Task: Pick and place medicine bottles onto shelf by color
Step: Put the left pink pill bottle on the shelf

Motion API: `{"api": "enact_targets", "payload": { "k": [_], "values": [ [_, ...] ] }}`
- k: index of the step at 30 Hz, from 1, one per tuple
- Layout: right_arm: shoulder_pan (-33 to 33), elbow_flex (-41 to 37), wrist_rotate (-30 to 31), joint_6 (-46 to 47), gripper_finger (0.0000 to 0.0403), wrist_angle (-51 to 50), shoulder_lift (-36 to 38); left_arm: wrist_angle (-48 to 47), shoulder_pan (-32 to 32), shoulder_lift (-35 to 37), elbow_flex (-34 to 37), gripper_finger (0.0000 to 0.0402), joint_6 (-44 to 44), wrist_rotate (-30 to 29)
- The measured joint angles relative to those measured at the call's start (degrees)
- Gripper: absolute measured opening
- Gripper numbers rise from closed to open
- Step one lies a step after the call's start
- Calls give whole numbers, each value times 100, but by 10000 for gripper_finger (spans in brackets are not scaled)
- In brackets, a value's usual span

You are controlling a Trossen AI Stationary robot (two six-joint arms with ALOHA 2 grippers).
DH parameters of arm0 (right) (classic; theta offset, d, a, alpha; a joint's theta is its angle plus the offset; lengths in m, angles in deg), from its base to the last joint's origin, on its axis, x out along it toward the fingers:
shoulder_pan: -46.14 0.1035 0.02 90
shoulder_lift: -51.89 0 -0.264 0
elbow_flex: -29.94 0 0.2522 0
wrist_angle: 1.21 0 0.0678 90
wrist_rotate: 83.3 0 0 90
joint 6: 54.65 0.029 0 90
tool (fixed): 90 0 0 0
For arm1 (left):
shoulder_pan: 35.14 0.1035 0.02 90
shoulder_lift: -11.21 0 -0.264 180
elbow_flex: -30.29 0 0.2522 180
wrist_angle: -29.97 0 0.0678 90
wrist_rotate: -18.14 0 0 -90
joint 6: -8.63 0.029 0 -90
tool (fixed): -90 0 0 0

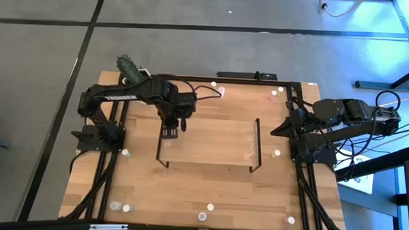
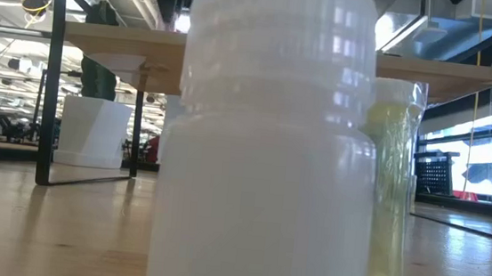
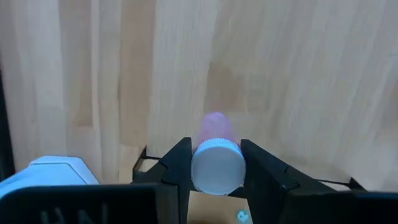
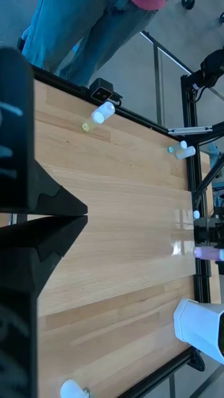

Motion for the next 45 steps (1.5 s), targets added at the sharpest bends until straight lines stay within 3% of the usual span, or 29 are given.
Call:
{"api": "enact_targets", "payload": {
  "k": [11, 45],
  "values": [
    [1, 0, -1, 3, 14, 0, 1, 321, 13, -2, 454, 101, 25, -175],
    [1, 0, -1, -2, 14, 0, 2, 447, 160, 15, 676, 105, 1, -310]
  ]
}}
